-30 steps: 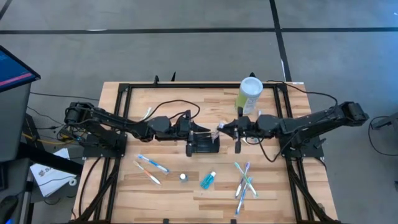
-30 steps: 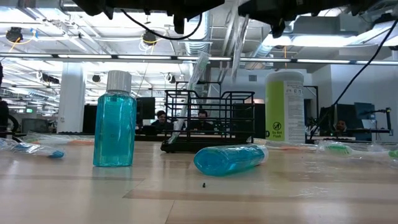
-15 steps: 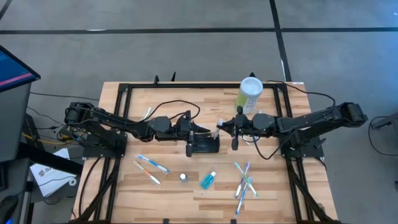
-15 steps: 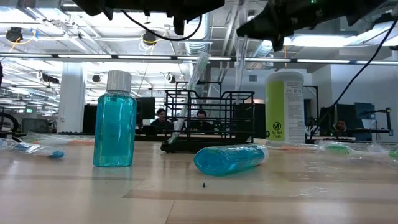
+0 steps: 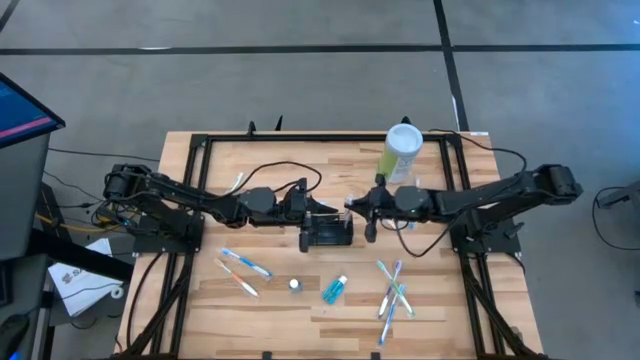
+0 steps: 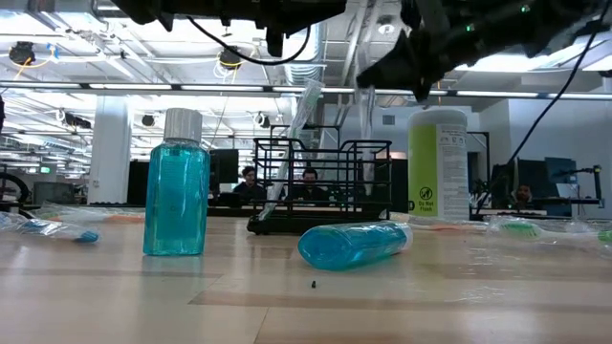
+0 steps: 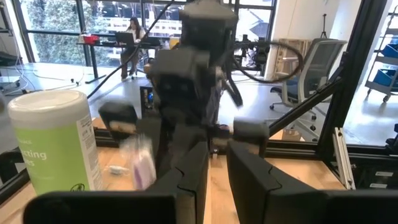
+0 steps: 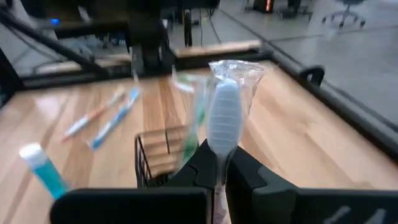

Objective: Pick & Place toothbrushing station
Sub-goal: Put the top purple toothbrush into the right compartment of the organizer

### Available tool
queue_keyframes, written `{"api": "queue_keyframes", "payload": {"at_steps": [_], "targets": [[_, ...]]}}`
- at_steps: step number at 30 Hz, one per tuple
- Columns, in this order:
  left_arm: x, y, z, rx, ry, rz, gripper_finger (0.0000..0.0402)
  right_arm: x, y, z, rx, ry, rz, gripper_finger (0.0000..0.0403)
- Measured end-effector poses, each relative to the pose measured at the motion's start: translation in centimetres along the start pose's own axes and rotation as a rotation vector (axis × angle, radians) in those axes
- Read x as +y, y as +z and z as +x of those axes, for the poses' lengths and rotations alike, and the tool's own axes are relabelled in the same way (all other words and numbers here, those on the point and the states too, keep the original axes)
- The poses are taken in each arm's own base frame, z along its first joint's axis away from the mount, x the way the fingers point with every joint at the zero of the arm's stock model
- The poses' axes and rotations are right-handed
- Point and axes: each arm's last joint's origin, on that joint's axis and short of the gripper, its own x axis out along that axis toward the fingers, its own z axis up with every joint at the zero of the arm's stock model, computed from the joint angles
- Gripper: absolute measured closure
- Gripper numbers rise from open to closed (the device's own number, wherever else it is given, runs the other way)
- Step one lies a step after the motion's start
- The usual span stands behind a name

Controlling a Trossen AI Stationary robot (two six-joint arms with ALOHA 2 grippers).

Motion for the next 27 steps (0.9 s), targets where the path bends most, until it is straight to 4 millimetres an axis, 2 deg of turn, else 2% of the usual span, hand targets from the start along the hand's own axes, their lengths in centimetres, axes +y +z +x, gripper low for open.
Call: {"api": "queue_keyframes", "payload": {"at_steps": [19, 27], "targets": [[-0.1, -0.1, 0.0, 0.014, -0.001, -0.006, 0.0347, 0.6, -2.5, 2.8, 0.057, -0.007, 0.014, 0.0395], [-0.1, -0.2, 0.0, 0.017, -0.002, -0.005, 0.0348, 0.6, -2.8, 3.0, 0.067, -0.010, 0.023, 0.0388]]}}
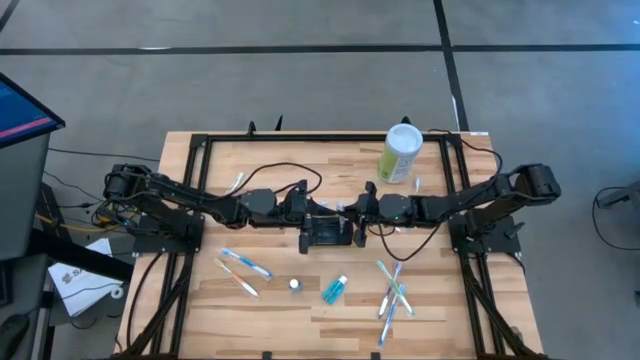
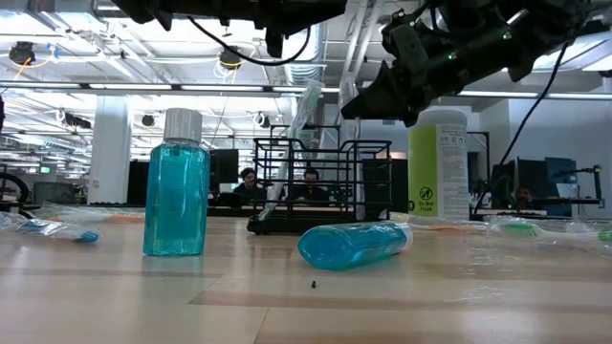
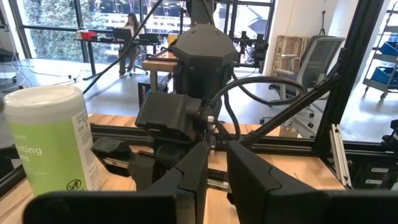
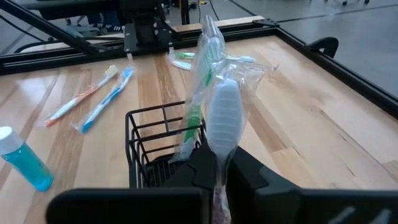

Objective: Pick & Place toothbrushing station
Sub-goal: Put the top purple toothbrush into the right compartment of the organizer, then put the left mouthwash bottle into the middle compartment of the organizer

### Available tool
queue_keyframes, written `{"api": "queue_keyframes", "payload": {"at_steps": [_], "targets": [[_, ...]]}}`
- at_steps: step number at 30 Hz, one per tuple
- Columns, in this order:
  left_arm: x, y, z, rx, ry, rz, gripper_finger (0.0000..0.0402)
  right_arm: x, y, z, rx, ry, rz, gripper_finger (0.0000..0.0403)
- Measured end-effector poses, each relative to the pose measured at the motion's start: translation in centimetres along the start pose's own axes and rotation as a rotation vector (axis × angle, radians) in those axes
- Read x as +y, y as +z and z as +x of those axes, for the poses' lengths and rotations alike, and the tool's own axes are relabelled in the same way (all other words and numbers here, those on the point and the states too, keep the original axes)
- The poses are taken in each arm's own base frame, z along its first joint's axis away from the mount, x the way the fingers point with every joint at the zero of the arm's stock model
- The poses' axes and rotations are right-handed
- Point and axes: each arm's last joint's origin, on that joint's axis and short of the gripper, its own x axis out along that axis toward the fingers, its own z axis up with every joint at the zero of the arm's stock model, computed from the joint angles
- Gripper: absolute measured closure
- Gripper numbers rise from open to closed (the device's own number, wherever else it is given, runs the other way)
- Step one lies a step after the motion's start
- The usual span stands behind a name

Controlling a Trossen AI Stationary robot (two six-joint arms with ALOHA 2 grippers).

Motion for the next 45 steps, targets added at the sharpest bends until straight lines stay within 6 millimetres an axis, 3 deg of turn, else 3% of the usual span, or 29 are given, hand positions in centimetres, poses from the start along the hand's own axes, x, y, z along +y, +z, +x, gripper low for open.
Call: {"api": "queue_keyframes", "payload": {"at_steps": [8, 31, 45], "targets": [[0.0, -0.1, 0.0, 0.007, -0.002, 0.001, 0.0348, -0.1, -0.2, 0.0, 0.022, -0.004, -0.004, 0.0373], [0.0, -0.1, 0.0, 0.008, 0.002, -0.006, 0.0348, -0.4, 0.1, 0.0, 0.006, -0.017, -0.037, 0.0251], [-0.5, -0.1, -0.1, 0.010, -0.014, -0.005, 0.0348, -0.6, 2.2, -2.6, -0.051, -0.003, -0.029, 0.0233]]}}
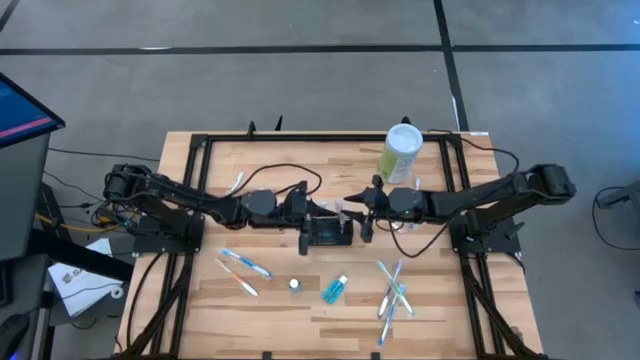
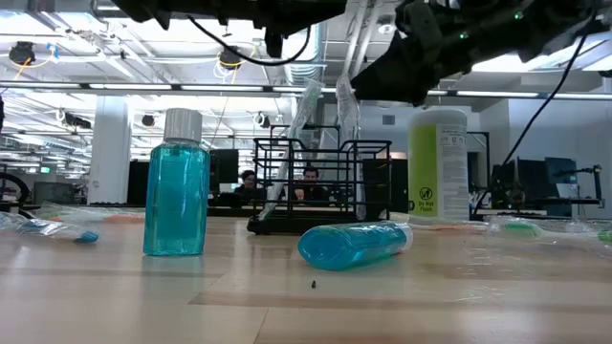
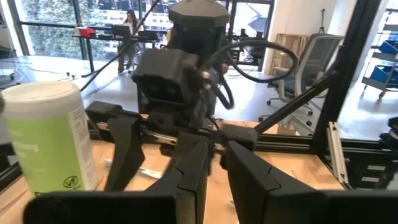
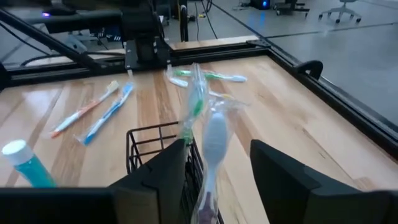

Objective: Pick & Place toothbrushing station
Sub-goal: Put the left mouthwash bottle into the middle compartment of the organizer

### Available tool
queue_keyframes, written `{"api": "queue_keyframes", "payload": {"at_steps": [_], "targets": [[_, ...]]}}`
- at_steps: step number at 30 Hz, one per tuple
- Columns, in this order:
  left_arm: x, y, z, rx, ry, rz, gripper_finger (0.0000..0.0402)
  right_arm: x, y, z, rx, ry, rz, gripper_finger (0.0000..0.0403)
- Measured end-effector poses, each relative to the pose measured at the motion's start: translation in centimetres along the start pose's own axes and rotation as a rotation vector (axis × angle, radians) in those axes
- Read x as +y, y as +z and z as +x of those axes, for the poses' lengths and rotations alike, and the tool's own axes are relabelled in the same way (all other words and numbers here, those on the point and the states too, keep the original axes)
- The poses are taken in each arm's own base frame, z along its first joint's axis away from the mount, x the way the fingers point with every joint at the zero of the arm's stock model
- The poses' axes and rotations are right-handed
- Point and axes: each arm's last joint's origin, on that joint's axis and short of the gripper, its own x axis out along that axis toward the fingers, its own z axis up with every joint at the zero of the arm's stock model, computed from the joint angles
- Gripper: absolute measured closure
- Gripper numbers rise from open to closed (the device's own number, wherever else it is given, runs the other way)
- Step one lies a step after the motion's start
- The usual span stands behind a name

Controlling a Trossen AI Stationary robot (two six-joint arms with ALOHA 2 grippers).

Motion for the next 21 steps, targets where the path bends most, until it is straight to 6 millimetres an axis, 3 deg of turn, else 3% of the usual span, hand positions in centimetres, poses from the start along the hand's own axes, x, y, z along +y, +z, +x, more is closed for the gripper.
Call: {"api": "queue_keyframes", "payload": {"at_steps": [10, 21], "targets": [[-1.5, -0.4, -0.8, 0.108, -0.073, -0.021, 0.0348, 0.6, 0.0, -1.4, 0.050, 0.029, -0.016, 0.0243], [-5.3, 0.5, -5.2, 0.304, -0.198, -0.051, 0.0348, 2.4, 0.4, -3.3, 0.052, 0.113, -0.043, 0.0251]]}}
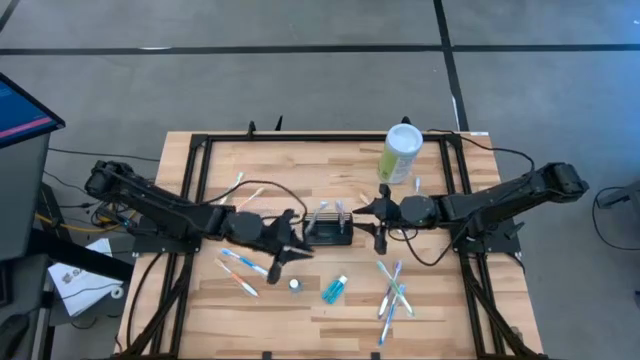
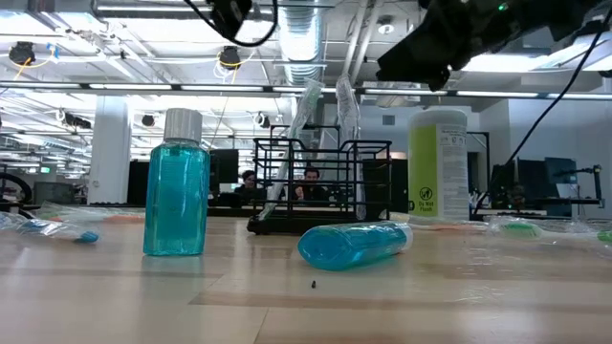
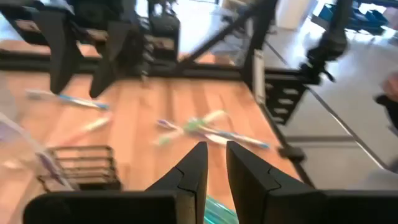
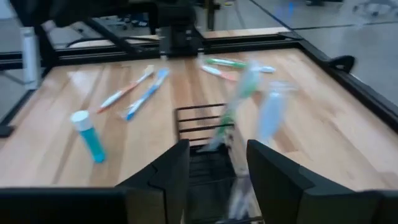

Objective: Pick & Place toothbrushing station
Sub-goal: Put the left mouthwash bottle into the middle compartment of the organizer

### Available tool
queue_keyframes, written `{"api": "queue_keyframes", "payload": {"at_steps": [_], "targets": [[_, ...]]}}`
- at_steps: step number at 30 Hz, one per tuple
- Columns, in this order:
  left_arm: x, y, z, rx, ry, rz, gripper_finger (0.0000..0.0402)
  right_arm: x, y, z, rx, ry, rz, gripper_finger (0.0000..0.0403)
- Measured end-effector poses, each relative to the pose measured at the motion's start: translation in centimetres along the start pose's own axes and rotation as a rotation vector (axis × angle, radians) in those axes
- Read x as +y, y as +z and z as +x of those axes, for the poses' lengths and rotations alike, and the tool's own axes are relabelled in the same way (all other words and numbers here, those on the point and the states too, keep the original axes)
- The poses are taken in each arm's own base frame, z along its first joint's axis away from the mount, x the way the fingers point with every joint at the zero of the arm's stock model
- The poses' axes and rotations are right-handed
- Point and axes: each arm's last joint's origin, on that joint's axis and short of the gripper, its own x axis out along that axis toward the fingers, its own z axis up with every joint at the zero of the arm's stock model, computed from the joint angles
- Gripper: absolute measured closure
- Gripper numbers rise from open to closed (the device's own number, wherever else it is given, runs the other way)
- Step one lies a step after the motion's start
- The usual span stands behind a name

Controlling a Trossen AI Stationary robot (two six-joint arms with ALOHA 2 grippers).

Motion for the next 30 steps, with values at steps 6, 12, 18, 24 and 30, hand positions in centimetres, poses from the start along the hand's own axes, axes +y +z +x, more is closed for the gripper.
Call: {"api": "queue_keyframes", "payload": {"at_steps": [6, 12, 18, 24, 30], "targets": [[-2.4, -1.8, 0.1, 0.116, -0.061, -0.004, 0.0347, 1.6, -0.2, -0.4, 0.004, 0.062, 0.004, 0.0253], [-4.4, -3.4, 0.3, 0.176, -0.062, 0.005, 0.0328, 3.3, -0.3, -1.0, -0.009, 0.133, 0.009, 0.0253], [-5.6, -5.3, 1.2, 0.219, 0.008, -0.005, 0.0296, 4.6, -0.4, -1.6, -0.023, 0.184, -0.004, 0.0253], [-5.8, -7.2, 2.5, 0.276, 0.051, 0.019, 0.0266, 5.3, -0.5, -2.0, -0.037, 0.191, -0.011, 0.0253], [-5.7, -7.3, 2.5, 0.262, 0.102, 0.033, 0.0238, 5.4, -0.5, -2.0, -0.037, 0.193, -0.011, 0.0253]]}}
